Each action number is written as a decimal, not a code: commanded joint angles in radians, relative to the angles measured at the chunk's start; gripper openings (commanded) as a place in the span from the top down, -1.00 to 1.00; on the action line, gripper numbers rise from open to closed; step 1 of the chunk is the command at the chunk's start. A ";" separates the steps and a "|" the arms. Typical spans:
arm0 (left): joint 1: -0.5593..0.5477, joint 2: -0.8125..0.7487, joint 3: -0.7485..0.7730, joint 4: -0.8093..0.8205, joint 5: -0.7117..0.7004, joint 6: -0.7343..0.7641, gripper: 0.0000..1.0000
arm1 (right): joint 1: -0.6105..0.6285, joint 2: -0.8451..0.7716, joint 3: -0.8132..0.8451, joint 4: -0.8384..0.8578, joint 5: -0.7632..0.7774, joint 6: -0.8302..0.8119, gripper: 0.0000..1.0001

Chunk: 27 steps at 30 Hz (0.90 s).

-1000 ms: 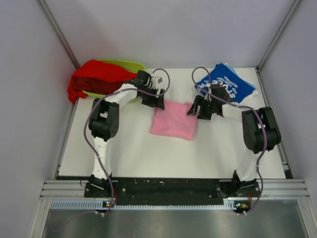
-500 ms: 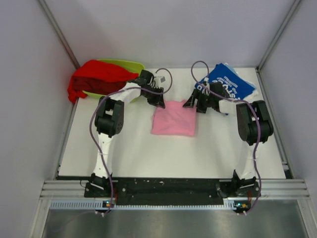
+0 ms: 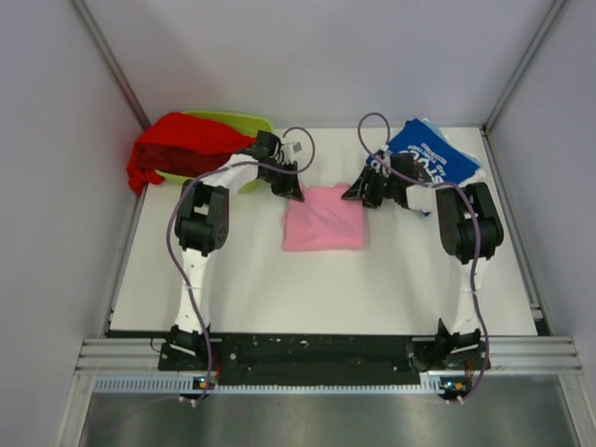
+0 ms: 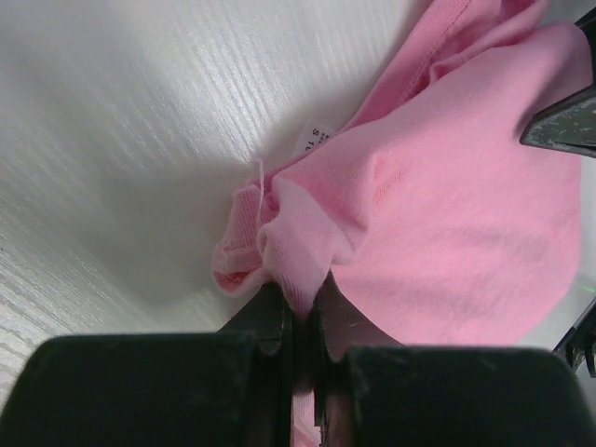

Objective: Fold and stack the t-shirts
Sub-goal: Put the neatly folded tshirt into the corner of the board with the right arm

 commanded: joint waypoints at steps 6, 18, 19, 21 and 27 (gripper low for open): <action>0.005 0.045 0.056 -0.012 0.019 -0.015 1.00 | 0.011 0.047 0.017 0.093 -0.114 0.078 1.00; 0.072 -0.092 0.057 -0.099 -0.137 0.134 -0.26 | 0.011 -0.137 0.100 -0.243 0.111 -0.260 1.00; 0.077 -0.102 0.062 -0.106 -0.162 0.167 -0.32 | 0.012 -0.145 0.117 -0.269 0.128 -0.280 1.00; 0.087 -0.128 0.063 -0.116 -0.199 0.203 -0.45 | 0.012 -0.151 0.164 -0.329 0.164 -0.326 1.00; 0.120 -0.199 0.045 -0.133 -0.242 0.271 -0.48 | 0.011 -0.099 0.356 -0.484 0.239 -0.441 1.00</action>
